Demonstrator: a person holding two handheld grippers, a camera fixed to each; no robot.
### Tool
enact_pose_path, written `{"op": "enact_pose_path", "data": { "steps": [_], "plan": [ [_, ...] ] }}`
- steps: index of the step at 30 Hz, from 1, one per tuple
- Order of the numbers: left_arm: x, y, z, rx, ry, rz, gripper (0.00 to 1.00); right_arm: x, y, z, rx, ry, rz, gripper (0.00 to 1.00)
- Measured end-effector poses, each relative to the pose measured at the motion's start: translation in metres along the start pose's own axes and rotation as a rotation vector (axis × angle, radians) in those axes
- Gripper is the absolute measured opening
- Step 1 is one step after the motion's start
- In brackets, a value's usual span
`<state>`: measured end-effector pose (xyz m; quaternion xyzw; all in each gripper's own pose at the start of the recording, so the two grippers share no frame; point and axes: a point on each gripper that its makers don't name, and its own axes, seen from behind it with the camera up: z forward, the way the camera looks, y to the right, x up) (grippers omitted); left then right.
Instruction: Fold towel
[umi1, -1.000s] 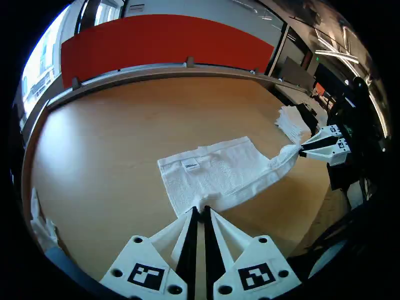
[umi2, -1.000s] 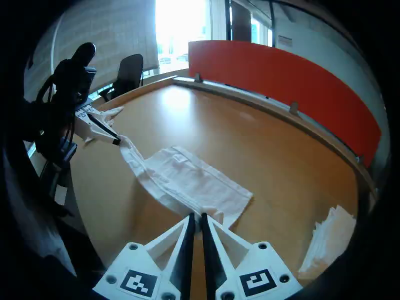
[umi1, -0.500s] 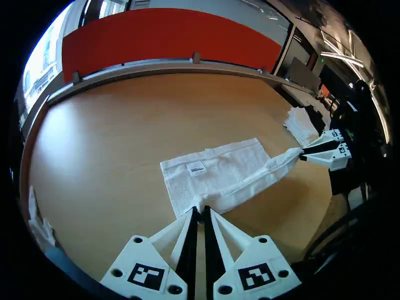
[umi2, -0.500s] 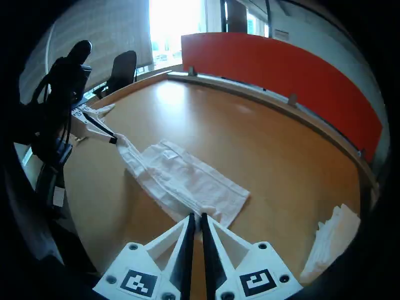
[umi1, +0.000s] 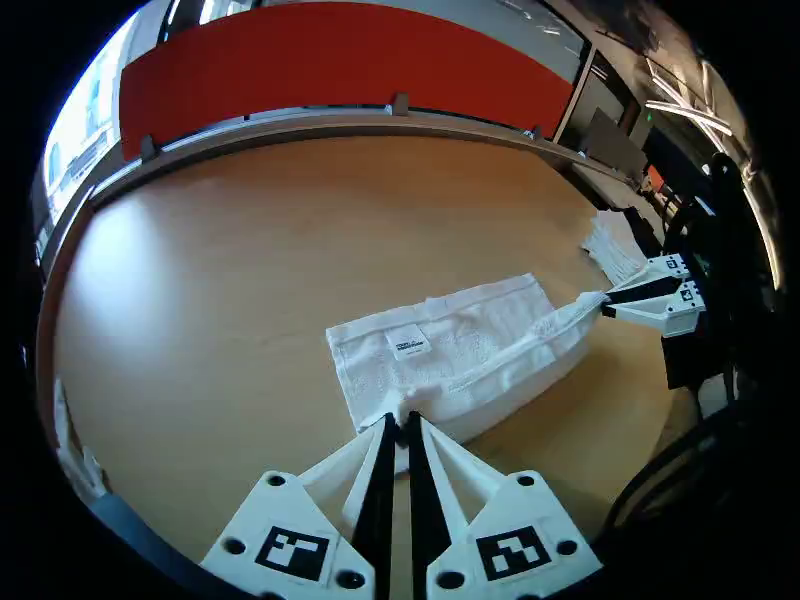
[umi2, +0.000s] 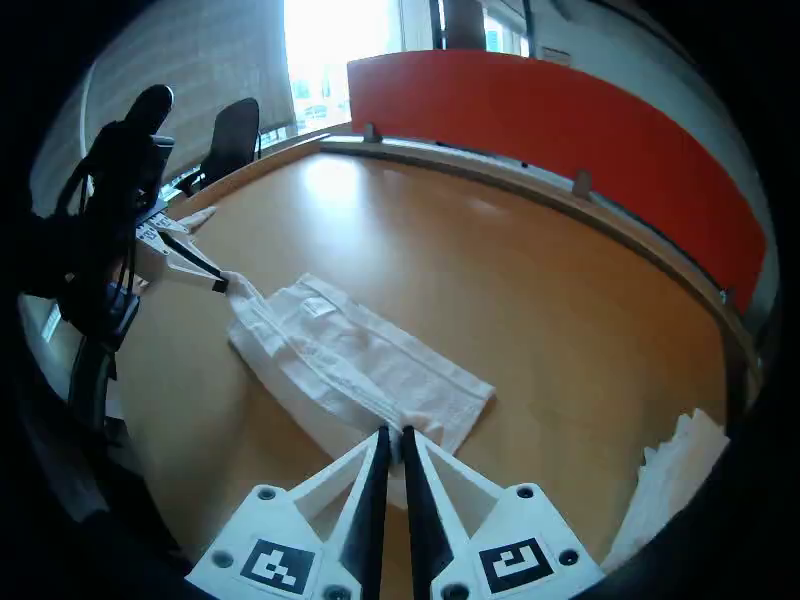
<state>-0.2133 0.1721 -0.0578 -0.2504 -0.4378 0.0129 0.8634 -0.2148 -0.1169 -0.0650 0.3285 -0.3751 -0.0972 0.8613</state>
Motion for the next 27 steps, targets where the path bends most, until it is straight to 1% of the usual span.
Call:
{"op": "enact_pose_path", "data": {
  "steps": [8,14,19,23,27],
  "plan": [
    [-0.003,-0.009,0.019,0.014,-0.028,-0.004,0.09,-0.007,0.006,0.013,-0.004,-0.023,0.019,0.1],
    [0.001,-0.015,0.032,0.03,-0.024,-0.004,0.09,-0.014,0.012,0.025,-0.016,-0.044,0.041,0.1],
    [0.002,-0.018,0.038,0.04,-0.022,0.0,0.09,-0.015,0.018,0.031,-0.031,-0.045,0.055,0.11],
    [0.002,-0.022,0.042,0.054,-0.023,0.003,0.11,-0.013,0.021,0.034,-0.037,-0.043,0.06,0.12],
    [0.004,-0.025,0.045,0.064,-0.021,0.002,0.14,-0.013,0.027,0.038,-0.055,-0.046,0.055,0.15]
  ]
}}
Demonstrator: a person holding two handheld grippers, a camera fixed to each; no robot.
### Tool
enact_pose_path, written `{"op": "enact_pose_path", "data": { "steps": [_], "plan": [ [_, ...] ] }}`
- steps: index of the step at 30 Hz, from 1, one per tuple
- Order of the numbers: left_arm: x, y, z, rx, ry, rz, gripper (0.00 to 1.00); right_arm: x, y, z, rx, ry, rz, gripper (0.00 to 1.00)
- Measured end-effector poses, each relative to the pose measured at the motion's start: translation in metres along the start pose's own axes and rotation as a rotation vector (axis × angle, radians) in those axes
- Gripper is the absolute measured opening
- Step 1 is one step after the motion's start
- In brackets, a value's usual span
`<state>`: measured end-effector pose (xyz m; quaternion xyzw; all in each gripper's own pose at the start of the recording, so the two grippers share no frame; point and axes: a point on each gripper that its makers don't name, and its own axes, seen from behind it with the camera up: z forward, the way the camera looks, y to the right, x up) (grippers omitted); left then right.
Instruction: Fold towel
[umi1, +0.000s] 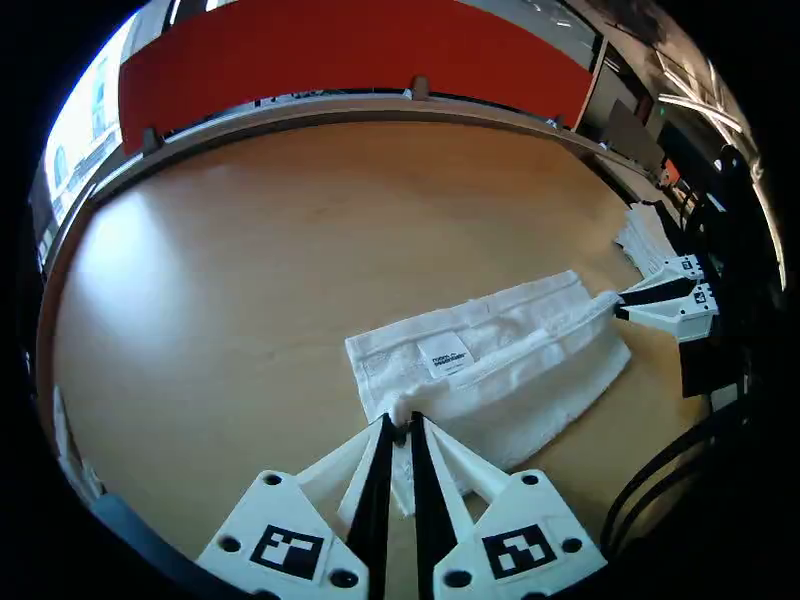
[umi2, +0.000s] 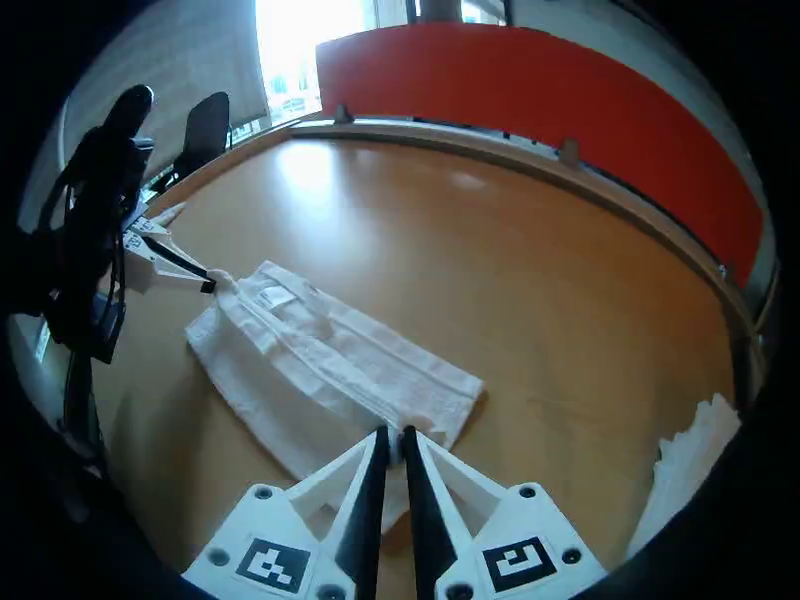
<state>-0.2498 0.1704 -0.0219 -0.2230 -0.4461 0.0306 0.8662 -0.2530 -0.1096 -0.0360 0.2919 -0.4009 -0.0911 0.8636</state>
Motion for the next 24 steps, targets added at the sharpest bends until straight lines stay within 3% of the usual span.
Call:
{"op": "enact_pose_path", "data": {
  "steps": [13,20,24],
  "plan": [
    [0.005,-0.014,0.006,0.05,0.009,0.014,0.32,0.002,0.019,0.01,-0.073,-0.005,0.0,0.39],
    [0.009,-0.021,0.006,0.073,0.019,0.013,0.39,0.003,0.028,0.012,-0.108,-0.001,-0.011,0.61],
    [0.011,-0.024,0.005,0.082,0.024,0.006,0.44,0.006,0.032,0.013,-0.124,0.005,-0.011,0.65]
  ]
}}
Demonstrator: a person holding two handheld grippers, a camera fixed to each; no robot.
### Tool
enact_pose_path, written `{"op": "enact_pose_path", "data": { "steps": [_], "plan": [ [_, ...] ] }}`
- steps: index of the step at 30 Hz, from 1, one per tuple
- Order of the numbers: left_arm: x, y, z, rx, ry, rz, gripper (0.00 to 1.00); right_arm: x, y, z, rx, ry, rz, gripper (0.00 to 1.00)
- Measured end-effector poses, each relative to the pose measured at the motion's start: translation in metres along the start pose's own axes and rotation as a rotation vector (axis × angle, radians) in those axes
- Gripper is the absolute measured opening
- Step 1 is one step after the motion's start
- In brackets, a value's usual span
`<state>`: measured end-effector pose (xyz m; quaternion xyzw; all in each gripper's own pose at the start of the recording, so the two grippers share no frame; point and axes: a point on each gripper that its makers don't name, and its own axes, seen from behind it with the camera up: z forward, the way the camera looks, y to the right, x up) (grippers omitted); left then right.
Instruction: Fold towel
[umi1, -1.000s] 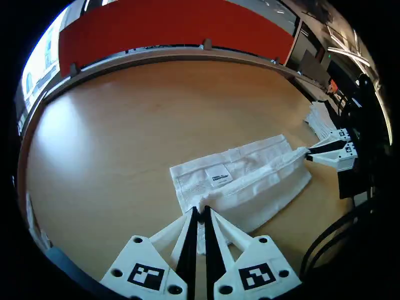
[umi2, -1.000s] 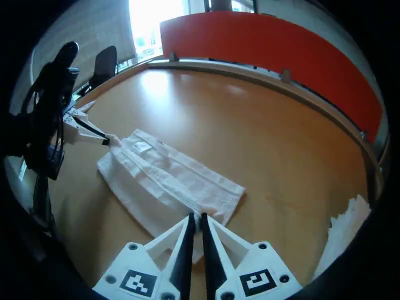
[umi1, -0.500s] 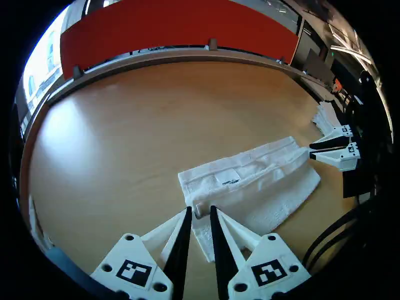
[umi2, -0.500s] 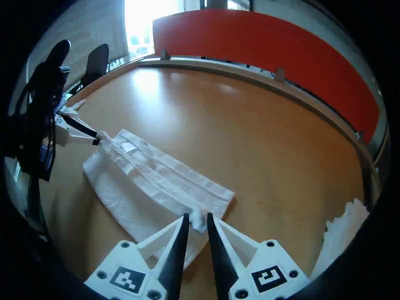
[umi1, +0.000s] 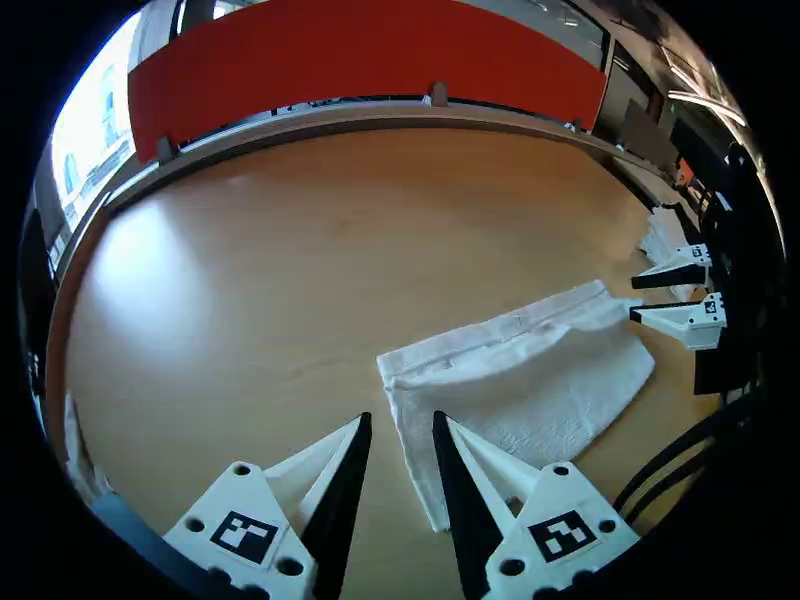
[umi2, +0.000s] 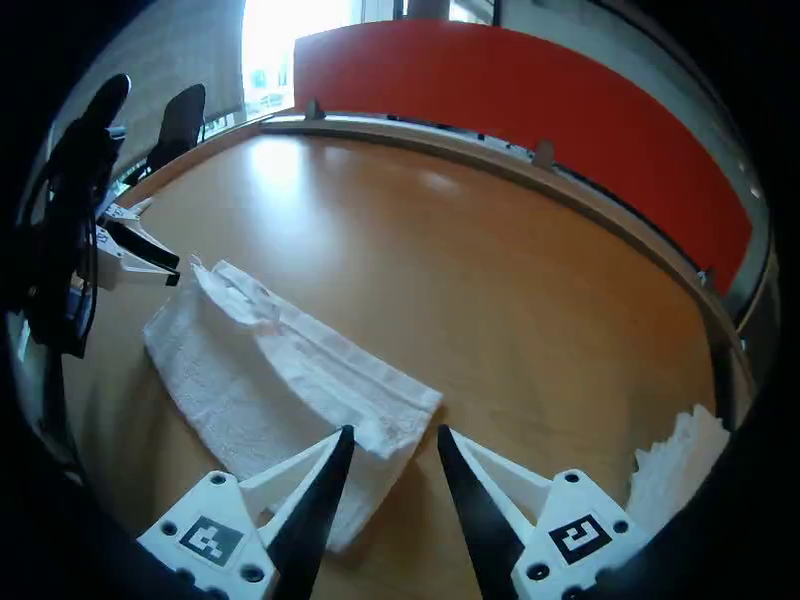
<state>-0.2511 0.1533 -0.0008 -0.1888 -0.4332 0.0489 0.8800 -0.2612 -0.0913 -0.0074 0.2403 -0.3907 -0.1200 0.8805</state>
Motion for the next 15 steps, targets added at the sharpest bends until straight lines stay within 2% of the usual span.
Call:
{"op": "enact_pose_path", "data": {
  "steps": [2,4,8,15],
  "plan": [
    [0.001,-0.002,0.0,0.008,0.001,-0.004,0.46,0.002,0.002,0.001,-0.01,0.005,0.001,0.67],
    [0.001,-0.003,-0.001,0.009,0.002,-0.005,0.47,0.005,0.005,0.001,-0.023,0.01,0.004,0.73],
    [0.0,-0.005,-0.002,0.011,0.004,-0.009,0.55,0.01,0.011,0.001,-0.047,0.022,0.007,0.95],
    [-0.004,-0.003,-0.006,-0.001,0.0,-0.02,0.7,0.014,0.013,-0.002,-0.057,0.037,0.008,0.99]
  ]
}}
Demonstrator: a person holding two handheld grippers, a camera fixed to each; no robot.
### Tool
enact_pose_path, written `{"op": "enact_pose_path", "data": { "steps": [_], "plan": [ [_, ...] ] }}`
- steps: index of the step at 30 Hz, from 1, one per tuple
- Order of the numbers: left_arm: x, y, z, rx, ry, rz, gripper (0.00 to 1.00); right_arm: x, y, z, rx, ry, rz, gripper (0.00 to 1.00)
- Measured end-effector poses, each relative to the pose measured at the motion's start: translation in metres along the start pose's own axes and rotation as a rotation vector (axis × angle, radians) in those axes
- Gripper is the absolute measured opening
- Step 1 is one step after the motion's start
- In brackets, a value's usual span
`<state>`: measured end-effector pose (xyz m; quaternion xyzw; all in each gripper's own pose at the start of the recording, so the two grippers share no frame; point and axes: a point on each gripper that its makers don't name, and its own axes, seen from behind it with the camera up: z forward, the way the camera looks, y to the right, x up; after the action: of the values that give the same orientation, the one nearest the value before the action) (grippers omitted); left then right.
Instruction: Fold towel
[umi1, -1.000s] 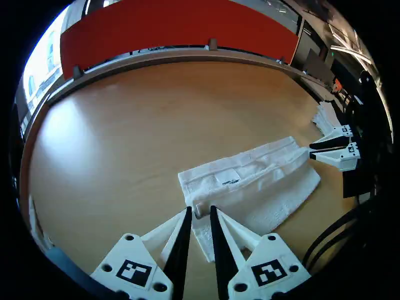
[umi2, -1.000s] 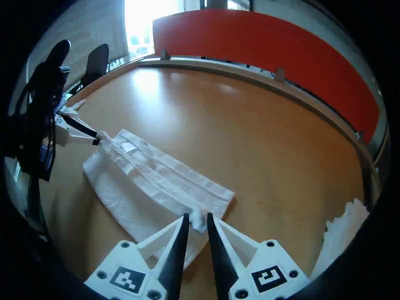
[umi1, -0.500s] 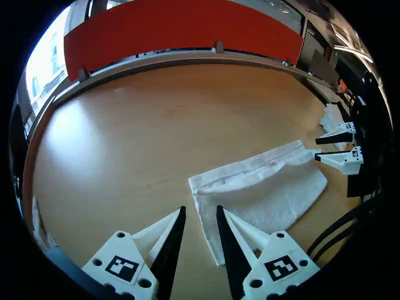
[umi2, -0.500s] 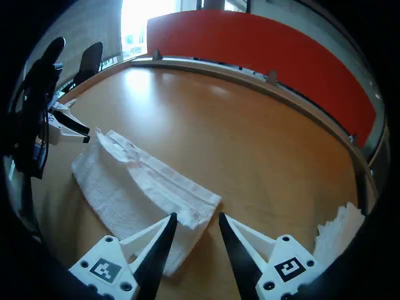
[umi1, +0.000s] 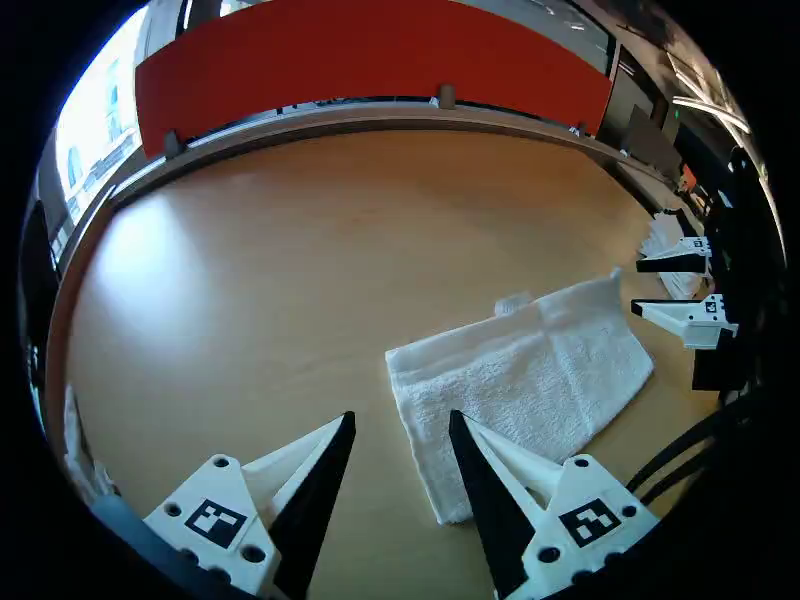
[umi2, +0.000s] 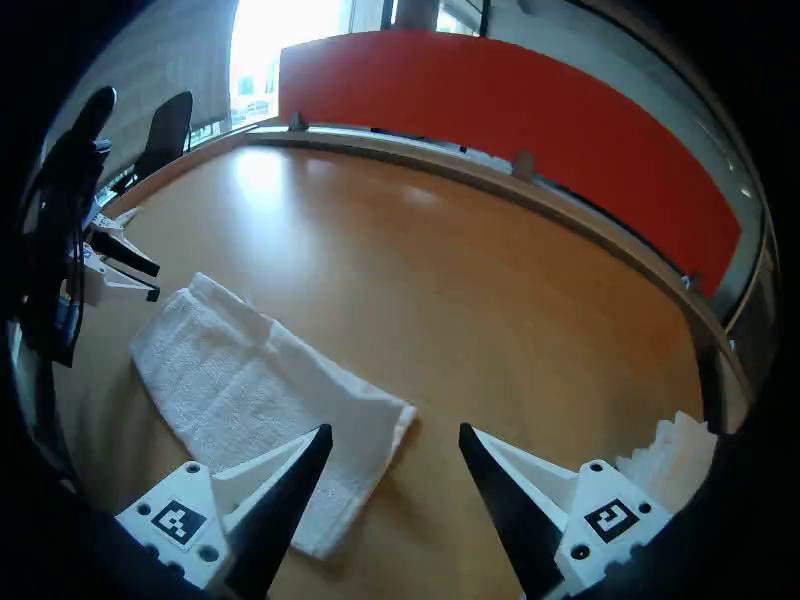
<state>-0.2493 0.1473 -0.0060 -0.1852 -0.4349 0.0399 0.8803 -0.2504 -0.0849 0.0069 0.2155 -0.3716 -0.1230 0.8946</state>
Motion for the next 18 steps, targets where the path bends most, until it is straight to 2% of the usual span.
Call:
{"op": "enact_pose_path", "data": {
  "steps": [3,18],
  "plan": [
    [-0.001,0.001,-0.001,-0.005,-0.001,-0.003,0.74,0.001,0.0,-0.002,-0.002,0.006,0.002,1.0],
    [-0.008,0.004,-0.012,-0.01,0.003,-0.015,0.78,-0.006,-0.012,-0.016,0.019,0.005,0.013,1.0]
  ]
}}
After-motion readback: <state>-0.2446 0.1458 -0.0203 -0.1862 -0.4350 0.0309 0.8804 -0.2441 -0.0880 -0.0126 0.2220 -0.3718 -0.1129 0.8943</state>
